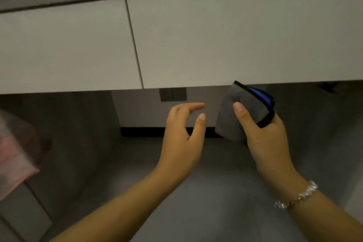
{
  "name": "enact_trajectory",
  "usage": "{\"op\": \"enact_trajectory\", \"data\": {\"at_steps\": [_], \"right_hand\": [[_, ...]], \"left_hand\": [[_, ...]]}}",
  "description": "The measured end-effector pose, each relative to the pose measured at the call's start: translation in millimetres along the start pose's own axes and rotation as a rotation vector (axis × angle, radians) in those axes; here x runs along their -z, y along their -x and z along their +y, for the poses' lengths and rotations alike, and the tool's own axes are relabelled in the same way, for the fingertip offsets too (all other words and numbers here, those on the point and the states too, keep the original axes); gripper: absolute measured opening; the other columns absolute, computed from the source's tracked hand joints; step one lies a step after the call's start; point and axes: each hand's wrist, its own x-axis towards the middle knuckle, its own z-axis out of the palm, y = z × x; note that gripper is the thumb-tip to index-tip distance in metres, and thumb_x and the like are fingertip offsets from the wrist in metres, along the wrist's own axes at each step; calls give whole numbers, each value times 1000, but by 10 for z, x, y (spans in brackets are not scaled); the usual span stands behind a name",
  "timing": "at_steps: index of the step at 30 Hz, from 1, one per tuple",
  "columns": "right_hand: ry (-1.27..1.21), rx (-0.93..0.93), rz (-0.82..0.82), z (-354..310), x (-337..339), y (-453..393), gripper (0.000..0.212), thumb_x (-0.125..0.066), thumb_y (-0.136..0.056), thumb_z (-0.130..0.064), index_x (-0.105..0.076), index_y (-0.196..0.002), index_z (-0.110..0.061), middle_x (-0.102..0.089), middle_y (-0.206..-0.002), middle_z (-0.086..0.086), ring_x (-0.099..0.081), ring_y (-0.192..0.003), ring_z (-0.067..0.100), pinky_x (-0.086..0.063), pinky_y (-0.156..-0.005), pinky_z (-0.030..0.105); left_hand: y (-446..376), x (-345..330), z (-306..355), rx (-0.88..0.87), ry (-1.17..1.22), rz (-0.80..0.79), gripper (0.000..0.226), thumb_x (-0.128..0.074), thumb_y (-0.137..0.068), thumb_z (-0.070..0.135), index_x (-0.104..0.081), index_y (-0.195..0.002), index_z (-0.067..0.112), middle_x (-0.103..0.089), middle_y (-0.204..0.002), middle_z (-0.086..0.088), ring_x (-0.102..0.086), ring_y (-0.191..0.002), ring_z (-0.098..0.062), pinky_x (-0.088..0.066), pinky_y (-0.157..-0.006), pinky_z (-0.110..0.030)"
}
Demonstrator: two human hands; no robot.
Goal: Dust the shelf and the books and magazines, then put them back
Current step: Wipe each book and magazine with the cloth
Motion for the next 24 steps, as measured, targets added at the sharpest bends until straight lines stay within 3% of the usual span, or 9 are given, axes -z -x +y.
{"op": "enact_trajectory", "data": {"at_steps": [4,10,16,20,24], "right_hand": [[140,-95,-89,480,50,342,47,-65,-73,-42,-62,-115,-22,-67,-104,-13,-63,-96,-1,-51,-78,12],[357,-231,-303,1158,90,871,46,-61,-74,-49,-58,-114,-27,-64,-107,-6,-61,-97,6,-50,-76,17],[558,-308,-434,1699,162,1403,25,-63,-86,-34,-56,-108,-24,-58,-107,3,-58,-97,16,-45,-77,22],[779,-265,-528,2011,318,1733,40,-60,-88,-38,-59,-117,-11,-56,-103,8,-57,-91,22,-47,-78,29],[943,-194,-651,2244,482,2019,41,-58,-89,-41,-61,-117,-11,-51,-93,4,-54,-84,22,-39,-68,27]], "left_hand": [[486,-63,-454,152,33,-76,19,-50,-96,22,-56,-111,33,-52,-114,11,-52,-99,8,-38,-82,-2],[1147,-101,-1077,358,-37,-199,16,-49,-97,25,-55,-110,31,-53,-112,6,-58,-93,-2,-42,-74,-4],[1695,-104,-1547,602,-100,-287,19,-46,-98,25,-58,-113,23,-54,-115,1,-61,-93,-12,-43,-74,-11],[2083,-73,-1712,783,-126,-363,21,-47,-98,23,-59,-112,14,-60,-114,-6,-61,-95,-18,-46,-80,-24],[2469,-74,-1821,900,-195,-461,26,-46,-99,20,-58,-119,8,-61,-114,-7,-56,-90,-13,-41,-69,-11]]}}
